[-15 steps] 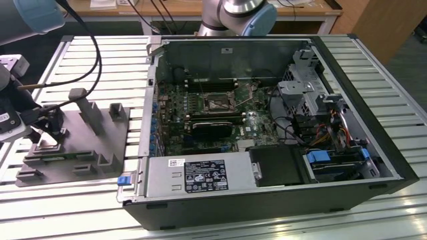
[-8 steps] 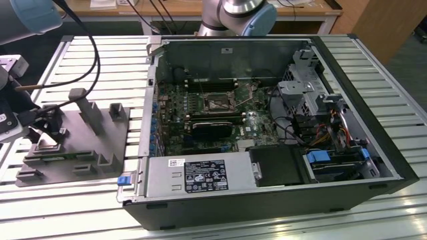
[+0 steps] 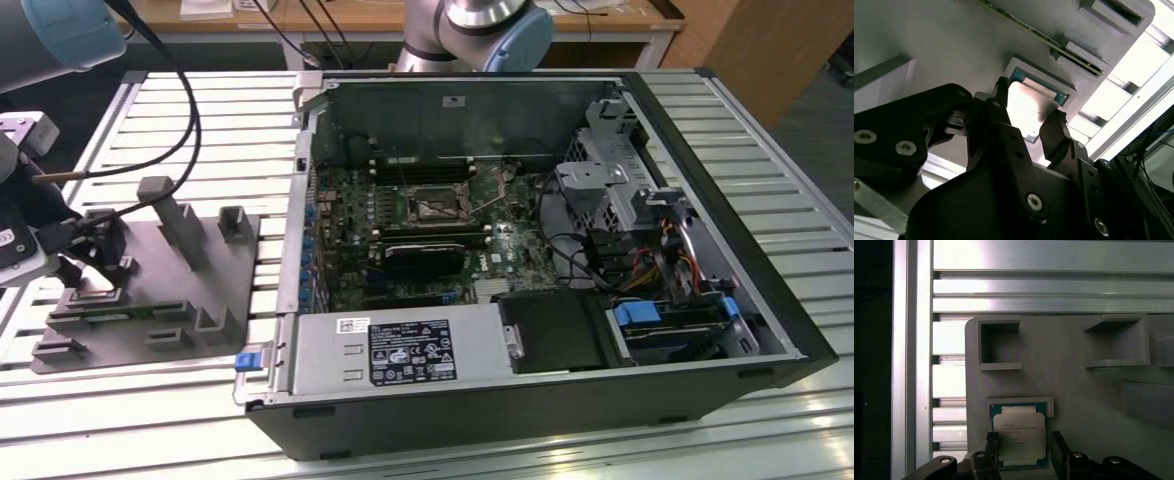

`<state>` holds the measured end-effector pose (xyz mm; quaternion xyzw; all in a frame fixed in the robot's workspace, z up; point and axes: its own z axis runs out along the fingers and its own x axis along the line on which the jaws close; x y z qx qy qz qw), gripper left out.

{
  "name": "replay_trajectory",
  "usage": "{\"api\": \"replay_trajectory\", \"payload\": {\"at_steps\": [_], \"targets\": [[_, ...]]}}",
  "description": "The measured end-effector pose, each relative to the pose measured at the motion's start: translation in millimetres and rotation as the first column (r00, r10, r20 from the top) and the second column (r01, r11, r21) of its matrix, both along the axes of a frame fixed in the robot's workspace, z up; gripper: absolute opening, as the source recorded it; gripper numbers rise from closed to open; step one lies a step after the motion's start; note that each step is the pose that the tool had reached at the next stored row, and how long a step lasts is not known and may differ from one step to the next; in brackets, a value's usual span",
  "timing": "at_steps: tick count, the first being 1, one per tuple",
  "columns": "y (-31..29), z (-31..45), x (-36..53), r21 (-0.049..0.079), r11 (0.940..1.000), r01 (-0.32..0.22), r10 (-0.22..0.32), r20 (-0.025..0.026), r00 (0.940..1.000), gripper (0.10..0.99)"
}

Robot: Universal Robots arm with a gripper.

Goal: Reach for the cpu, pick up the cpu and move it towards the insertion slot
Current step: 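Pick up the cpu and move it towards the insertion slot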

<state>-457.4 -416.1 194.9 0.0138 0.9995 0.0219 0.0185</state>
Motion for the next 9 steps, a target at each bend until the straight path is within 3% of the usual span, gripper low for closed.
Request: {"api": "replay_trajectory", "payload": {"at_steps": [3,4,9], "targets": [[0.0,0.0,0.0,0.000,1.0000,0.000,0.000,0.0000,1.0000,0.545],[0.0,0.0,0.0,0.000,1.0000,0.000,0.000,0.0000,1.0000,0.604],[0.3,-1.3,0.0,0.001,0.9991,-0.042,0.042,0.0002,0.9991,0.604]]}}
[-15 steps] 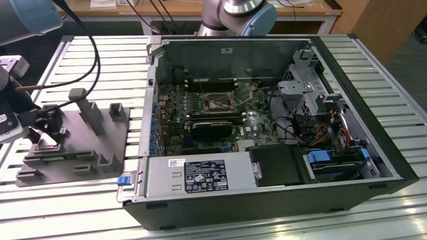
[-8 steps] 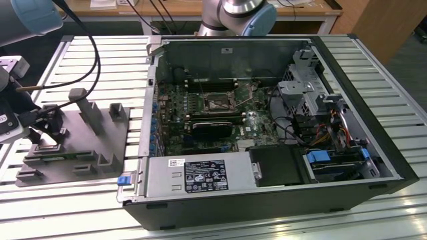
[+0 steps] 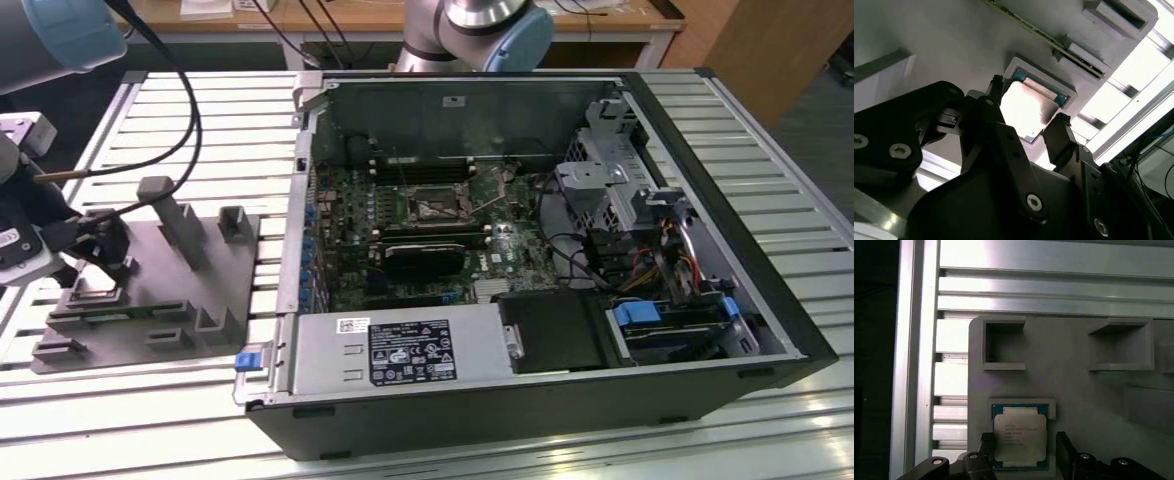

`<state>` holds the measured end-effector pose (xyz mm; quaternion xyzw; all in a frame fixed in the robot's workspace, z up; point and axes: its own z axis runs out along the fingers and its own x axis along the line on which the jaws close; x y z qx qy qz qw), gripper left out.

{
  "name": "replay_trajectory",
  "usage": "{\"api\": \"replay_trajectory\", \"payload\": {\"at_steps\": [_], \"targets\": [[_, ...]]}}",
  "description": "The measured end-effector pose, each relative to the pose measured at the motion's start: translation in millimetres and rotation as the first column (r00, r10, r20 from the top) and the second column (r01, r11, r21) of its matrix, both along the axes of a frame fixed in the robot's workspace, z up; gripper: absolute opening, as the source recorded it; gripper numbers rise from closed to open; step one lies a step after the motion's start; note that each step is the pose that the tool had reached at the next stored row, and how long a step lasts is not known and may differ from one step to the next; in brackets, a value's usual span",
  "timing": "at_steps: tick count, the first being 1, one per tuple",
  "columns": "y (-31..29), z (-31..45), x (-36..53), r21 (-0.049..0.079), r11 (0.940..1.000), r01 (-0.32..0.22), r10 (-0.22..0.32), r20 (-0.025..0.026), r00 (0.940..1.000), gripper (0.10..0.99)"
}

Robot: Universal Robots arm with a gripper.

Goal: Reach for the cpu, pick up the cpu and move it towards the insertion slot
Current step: 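Pick up the cpu and move it towards the insertion slot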

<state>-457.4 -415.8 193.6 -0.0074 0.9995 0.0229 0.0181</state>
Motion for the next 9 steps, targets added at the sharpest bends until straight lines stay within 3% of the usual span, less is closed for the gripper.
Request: {"api": "replay_trajectory", "payload": {"at_steps": [9], "targets": [[3.7,-4.0,-1.4,0.000,1.0000,-0.008,0.008,-0.0001,1.0000,0.604]]}}
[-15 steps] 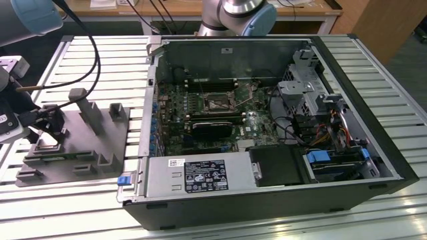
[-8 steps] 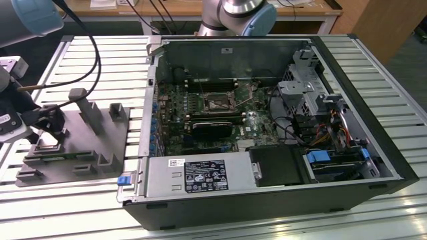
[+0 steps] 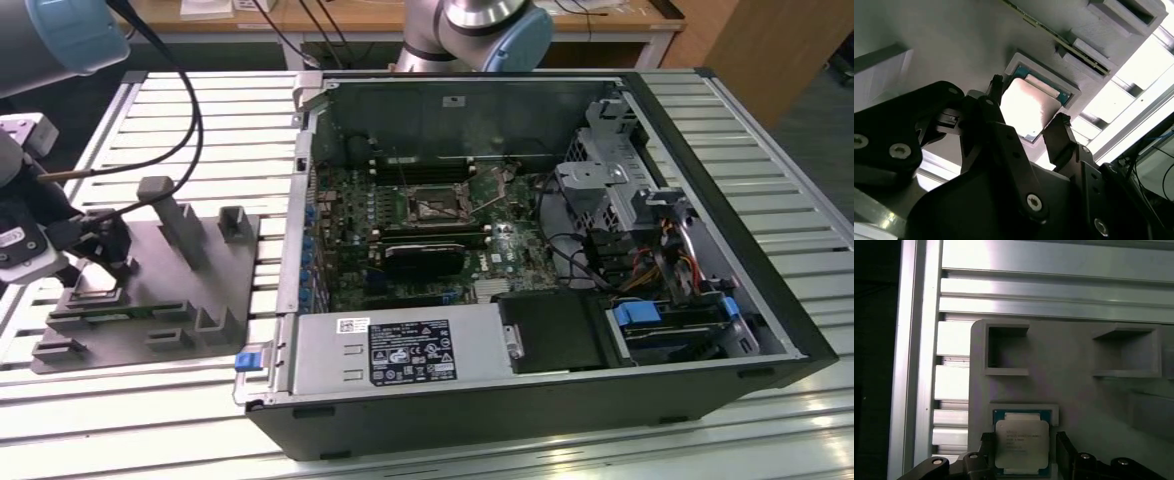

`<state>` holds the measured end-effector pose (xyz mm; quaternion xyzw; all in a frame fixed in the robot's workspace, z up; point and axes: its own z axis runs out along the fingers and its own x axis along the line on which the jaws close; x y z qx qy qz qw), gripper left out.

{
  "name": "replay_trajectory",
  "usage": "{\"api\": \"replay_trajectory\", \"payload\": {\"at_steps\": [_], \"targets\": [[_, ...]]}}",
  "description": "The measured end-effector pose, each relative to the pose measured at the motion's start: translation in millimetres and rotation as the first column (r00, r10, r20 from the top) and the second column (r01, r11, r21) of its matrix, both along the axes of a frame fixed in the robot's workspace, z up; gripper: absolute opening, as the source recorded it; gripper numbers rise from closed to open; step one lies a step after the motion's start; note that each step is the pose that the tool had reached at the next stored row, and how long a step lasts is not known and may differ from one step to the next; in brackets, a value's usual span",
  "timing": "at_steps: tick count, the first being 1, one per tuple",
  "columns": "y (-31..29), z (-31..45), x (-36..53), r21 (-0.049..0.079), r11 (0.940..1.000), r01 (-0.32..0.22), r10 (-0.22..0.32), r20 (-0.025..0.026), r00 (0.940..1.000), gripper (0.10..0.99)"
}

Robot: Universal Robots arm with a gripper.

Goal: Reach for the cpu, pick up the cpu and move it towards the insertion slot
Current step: 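Pick up the cpu and move it towards the insertion slot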

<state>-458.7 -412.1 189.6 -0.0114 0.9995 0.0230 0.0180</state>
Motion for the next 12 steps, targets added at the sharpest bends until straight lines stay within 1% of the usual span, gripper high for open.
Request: {"api": "replay_trajectory", "payload": {"at_steps": [5,12], "targets": [[-0.1,-1.3,-0.8,-0.001,1.0000,0.000,0.000,0.0000,1.0000,0.604],[-0.1,-5.9,-1.1,-0.002,1.0000,0.000,0.000,-0.0001,1.0000,0.604]]}}
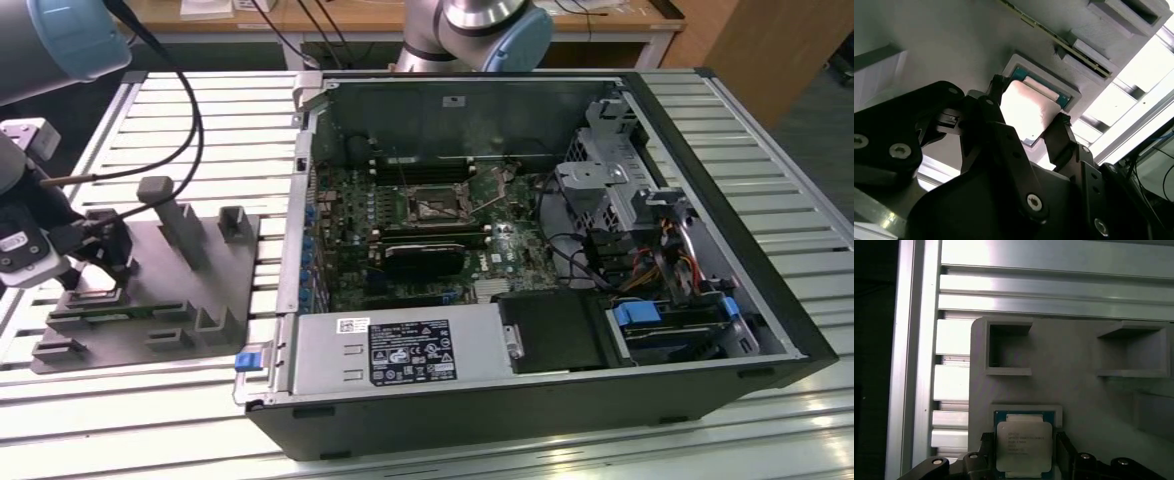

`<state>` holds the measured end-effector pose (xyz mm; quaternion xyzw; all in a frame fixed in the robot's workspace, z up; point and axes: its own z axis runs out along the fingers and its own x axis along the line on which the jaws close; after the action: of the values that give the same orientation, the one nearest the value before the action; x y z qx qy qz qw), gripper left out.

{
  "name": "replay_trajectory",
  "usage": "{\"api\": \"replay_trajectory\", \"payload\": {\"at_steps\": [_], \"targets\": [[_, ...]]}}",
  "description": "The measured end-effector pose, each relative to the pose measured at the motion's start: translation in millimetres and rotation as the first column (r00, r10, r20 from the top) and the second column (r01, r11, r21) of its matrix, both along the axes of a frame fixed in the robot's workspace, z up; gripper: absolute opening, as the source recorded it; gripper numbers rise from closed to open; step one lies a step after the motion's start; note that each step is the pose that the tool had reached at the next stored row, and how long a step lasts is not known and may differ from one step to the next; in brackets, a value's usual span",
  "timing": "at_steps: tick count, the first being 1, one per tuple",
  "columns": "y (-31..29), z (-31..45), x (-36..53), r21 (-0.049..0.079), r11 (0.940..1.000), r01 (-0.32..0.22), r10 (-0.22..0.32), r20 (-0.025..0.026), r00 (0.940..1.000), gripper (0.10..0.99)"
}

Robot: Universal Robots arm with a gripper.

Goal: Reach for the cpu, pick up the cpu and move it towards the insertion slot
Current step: 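Pick up the cpu and move it towards the insertion slot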

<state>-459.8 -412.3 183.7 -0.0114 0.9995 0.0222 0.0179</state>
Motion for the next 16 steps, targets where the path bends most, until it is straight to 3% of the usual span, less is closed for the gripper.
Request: {"api": "replay_trajectory", "payload": {"at_steps": [9,11,16], "targets": [[0.0,-0.8,0.0,0.000,1.0000,0.000,0.000,0.0000,1.0000,0.604],[0.0,-0.8,0.0,0.000,1.0000,0.000,0.000,-0.0001,1.0000,0.541],[0.0,-0.9,0.0,0.000,1.0000,0.000,0.000,0.0000,1.0000,0.541]]}}
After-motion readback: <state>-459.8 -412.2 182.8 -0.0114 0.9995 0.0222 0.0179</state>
